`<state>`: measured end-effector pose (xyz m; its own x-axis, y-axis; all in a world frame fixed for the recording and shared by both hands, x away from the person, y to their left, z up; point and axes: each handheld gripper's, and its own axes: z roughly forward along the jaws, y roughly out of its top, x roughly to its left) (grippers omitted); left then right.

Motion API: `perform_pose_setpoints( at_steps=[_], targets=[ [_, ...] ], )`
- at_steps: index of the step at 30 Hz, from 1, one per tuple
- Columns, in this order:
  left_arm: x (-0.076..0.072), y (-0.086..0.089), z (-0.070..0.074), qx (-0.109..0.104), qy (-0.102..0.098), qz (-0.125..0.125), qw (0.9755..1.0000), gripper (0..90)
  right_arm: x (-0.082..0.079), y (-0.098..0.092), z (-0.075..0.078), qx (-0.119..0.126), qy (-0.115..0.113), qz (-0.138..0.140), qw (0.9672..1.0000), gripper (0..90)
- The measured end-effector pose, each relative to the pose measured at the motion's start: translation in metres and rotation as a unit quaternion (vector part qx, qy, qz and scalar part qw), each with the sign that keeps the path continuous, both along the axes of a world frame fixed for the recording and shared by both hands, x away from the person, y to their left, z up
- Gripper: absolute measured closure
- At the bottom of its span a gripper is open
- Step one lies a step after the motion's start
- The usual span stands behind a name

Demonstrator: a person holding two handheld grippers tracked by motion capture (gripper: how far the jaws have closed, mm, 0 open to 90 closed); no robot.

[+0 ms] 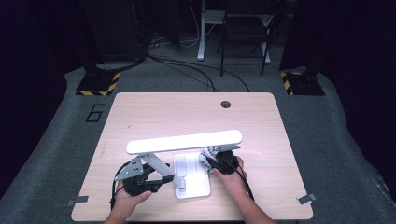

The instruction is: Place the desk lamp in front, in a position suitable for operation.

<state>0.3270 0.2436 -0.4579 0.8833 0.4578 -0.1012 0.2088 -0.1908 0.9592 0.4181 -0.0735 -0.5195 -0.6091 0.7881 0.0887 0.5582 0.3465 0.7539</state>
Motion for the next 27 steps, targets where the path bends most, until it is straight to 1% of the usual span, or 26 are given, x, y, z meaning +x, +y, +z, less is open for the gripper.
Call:
perform_pose_setpoints(
  at_steps=[1,3,6,7,8,11,13,14,15,17,19,20,22,23,24,25,26,27],
  targets=[
    [0.000,0.000,0.000,0.000,0.000,0.000,1.0000,53.7,-0.003,-0.001,0.000,-0.006,-0.002,0.005,1.0000,71.1],
    [0.000,0.000,0.000,-0.002,0.000,0.001,1.0000,53.7,-0.007,-0.001,0.001,-0.007,-0.001,0.008,0.9999,71.3],
    [0.000,0.000,0.000,0.001,0.001,0.002,1.0000,53.7,-0.014,-0.002,0.001,-0.006,-0.001,0.011,0.9999,71.4],
    [0.000,0.000,0.000,0.000,0.000,0.001,1.0000,53.7,-0.018,-0.003,0.001,-0.005,0.003,0.011,0.9999,71.4],
    [0.000,0.000,0.000,-0.001,0.001,0.001,1.0000,53.7,-0.020,-0.004,0.001,-0.008,-0.001,0.016,0.9998,71.4],
    [0.000,0.000,0.000,-0.001,0.001,0.001,1.0000,53.7,-0.028,-0.006,0.001,-0.007,0.002,0.021,0.9998,71.4],
    [0.000,0.000,0.000,0.001,0.002,-0.001,1.0000,53.7,-0.032,-0.007,0.001,-0.014,-0.004,0.032,0.9994,71.4],
    [0.000,0.000,0.000,0.001,0.002,-0.001,1.0000,53.7,-0.035,-0.007,0.001,-0.012,-0.006,0.031,0.9994,71.4],
    [0.000,0.000,0.000,0.001,0.002,-0.001,1.0000,53.7,-0.036,-0.008,0.001,-0.015,-0.008,0.036,0.9992,71.4],
    [0.000,0.000,0.000,0.001,0.002,0.000,1.0000,53.7,-0.041,-0.009,0.001,-0.013,-0.004,0.035,0.9993,71.4],
    [-0.001,0.000,0.000,0.003,0.001,0.003,1.0000,53.7,-0.046,-0.010,0.001,-0.016,-0.008,0.039,0.9991,71.3],
    [-0.001,-0.001,0.000,-0.003,0.000,0.002,1.0000,53.7,-0.048,-0.010,0.001,-0.016,-0.008,0.041,0.9990,71.4],
    [-0.001,-0.001,-0.001,-0.003,0.000,0.002,1.0000,53.7,-0.054,-0.011,0.000,-0.010,-0.005,0.039,0.9992,71.3],
    [-0.001,-0.001,-0.001,-0.003,0.000,0.002,1.0000,53.7,-0.056,-0.013,0.000,-0.011,-0.010,0.045,0.9989,71.4],
    [-0.001,-0.001,-0.001,-0.003,0.000,0.003,1.0000,53.7,-0.059,-0.013,0.000,-0.010,-0.007,0.044,0.9990,71.3],
    [-0.001,-0.001,0.000,0.000,0.000,0.004,1.0000,53.7,-0.062,-0.013,-0.001,-0.007,-0.009,0.041,0.9991,71.3],
    [-0.001,-0.001,0.000,-0.001,0.000,0.004,1.0000,53.7,-0.065,-0.014,0.000,-0.010,-0.008,0.046,0.9989,71.4],
    [-0.001,-0.001,0.000,-0.001,0.000,0.004,1.0000,53.7,-0.066,-0.015,-0.001,-0.012,-0.013,0.051,0.9985,71.3]
  ],
)
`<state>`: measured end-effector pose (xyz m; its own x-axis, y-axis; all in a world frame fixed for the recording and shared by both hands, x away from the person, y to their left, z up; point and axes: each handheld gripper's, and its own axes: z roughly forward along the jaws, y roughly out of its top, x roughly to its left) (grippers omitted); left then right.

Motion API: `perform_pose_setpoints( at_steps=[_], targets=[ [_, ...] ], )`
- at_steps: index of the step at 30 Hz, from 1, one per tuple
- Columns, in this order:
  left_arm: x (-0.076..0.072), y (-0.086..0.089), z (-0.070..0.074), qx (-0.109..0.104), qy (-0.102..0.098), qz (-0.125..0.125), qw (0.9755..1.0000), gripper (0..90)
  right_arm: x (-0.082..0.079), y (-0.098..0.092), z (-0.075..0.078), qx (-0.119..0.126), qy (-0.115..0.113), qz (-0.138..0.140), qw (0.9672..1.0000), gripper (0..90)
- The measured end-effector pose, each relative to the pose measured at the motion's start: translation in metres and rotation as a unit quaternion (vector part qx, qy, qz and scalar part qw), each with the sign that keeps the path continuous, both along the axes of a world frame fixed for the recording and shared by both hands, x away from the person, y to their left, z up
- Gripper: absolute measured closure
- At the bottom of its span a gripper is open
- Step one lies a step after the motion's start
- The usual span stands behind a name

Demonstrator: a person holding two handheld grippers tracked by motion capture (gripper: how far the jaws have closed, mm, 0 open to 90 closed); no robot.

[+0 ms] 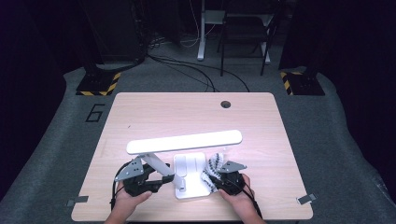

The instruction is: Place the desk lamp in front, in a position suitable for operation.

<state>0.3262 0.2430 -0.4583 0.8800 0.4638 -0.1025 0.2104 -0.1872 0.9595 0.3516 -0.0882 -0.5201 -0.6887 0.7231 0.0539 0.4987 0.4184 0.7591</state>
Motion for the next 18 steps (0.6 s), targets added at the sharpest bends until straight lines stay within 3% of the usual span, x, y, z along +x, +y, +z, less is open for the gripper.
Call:
perform_pose_setpoints(
  at_steps=[18],
  targets=[
    [-0.001,0.000,0.000,0.005,0.000,0.004,1.0000,53.8,-0.042,-0.011,0.001,-0.011,-0.001,0.039,0.9992,71.3]
  ],
)
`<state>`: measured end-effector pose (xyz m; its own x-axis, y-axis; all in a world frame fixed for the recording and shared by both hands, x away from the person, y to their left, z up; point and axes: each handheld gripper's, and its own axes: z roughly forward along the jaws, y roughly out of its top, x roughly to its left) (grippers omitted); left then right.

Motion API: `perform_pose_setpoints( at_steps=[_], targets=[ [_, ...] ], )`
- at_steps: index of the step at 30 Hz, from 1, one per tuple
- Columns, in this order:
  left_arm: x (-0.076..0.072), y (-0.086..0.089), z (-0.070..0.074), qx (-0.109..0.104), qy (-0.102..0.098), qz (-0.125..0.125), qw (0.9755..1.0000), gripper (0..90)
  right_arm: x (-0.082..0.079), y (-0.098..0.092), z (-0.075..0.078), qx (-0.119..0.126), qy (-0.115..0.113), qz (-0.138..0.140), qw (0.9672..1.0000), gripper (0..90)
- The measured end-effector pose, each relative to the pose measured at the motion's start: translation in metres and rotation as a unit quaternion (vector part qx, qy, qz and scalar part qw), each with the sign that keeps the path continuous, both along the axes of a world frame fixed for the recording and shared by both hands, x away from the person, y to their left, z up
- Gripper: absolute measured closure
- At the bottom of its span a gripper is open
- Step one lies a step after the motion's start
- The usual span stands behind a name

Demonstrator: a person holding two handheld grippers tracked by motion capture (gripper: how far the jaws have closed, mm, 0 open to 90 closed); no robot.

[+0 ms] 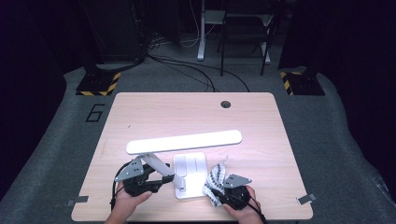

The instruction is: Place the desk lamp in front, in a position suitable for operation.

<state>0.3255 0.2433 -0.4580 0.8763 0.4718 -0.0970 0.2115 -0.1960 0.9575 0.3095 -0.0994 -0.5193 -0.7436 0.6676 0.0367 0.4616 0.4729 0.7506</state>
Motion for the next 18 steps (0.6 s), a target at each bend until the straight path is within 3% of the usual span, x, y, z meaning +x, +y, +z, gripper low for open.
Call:
perform_pose_setpoints(
  at_steps=[3,5,9,13,14,18],
  targets=[
    [0.000,0.000,0.000,0.000,0.000,0.000,1.0000,53.7,-0.004,-0.001,0.001,-0.003,-0.002,0.008,1.0000,71.3],
    [0.000,0.000,0.000,-0.004,0.000,-0.002,1.0000,53.7,-0.007,-0.003,0.001,0.004,0.008,0.009,0.9999,71.2],
    [0.001,0.000,0.000,-0.004,0.000,-0.002,1.0000,53.7,-0.011,-0.006,0.002,0.013,0.006,0.016,0.9998,71.2],
    [0.001,0.000,-0.001,-0.006,0.000,-0.002,1.0000,53.8,-0.014,0.003,0.007,0.032,-0.009,0.067,0.9972,71.4],
    [0.001,0.000,-0.001,-0.006,0.001,-0.001,1.0000,53.8,-0.017,0.012,0.005,0.023,-0.015,0.089,0.9956,71.4],
    [0.001,0.000,-0.001,-0.005,0.000,-0.002,1.0000,53.7,-0.021,0.034,0.002,-0.005,-0.026,0.135,0.9904,71.5]
  ],
)
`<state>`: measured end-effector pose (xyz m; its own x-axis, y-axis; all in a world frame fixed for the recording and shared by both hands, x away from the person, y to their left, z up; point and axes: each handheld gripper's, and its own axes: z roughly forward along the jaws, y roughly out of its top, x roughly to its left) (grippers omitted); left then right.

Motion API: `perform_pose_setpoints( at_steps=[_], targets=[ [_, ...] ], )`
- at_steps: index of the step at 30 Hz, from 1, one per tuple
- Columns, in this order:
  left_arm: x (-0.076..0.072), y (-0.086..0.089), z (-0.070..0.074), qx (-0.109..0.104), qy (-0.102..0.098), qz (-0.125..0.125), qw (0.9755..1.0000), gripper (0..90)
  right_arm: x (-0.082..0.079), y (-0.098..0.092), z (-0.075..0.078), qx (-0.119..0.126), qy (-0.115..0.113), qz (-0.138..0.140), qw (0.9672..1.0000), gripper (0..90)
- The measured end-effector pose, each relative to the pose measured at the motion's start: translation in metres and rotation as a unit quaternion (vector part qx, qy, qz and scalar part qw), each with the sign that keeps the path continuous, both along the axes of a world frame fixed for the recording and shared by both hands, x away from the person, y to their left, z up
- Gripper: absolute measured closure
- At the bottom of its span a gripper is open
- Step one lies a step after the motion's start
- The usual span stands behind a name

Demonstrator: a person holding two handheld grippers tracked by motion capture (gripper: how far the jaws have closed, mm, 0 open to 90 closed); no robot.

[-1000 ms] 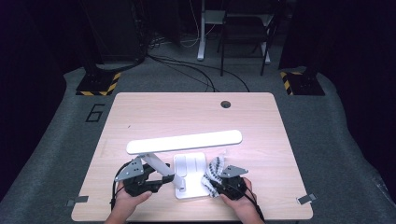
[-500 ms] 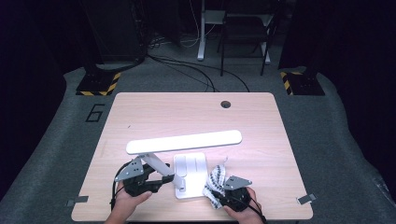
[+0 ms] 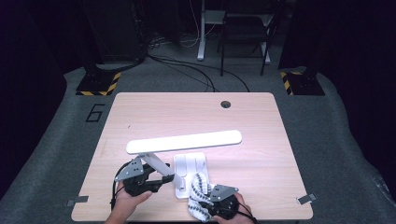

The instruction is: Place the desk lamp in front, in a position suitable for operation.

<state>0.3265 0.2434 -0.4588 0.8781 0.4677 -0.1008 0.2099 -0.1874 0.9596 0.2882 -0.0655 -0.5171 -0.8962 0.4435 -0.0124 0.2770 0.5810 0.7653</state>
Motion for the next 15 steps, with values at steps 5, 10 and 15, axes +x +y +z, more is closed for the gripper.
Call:
perform_pose_setpoints(
  at_steps=[5,10,15],
  targets=[
    [0.000,0.000,0.000,-0.001,0.001,0.001,1.0000,53.8,0.003,0.021,-0.002,0.007,-0.003,0.025,0.9997,71.5],
    [0.000,0.000,0.000,0.000,0.002,0.000,1.0000,53.8,0.002,0.042,-0.003,0.003,-0.015,0.042,0.9990,71.6],
    [0.000,0.000,0.000,-0.002,0.003,-0.003,1.0000,53.8,0.002,0.046,-0.003,0.001,-0.012,0.046,0.9989,71.9]
  ],
)
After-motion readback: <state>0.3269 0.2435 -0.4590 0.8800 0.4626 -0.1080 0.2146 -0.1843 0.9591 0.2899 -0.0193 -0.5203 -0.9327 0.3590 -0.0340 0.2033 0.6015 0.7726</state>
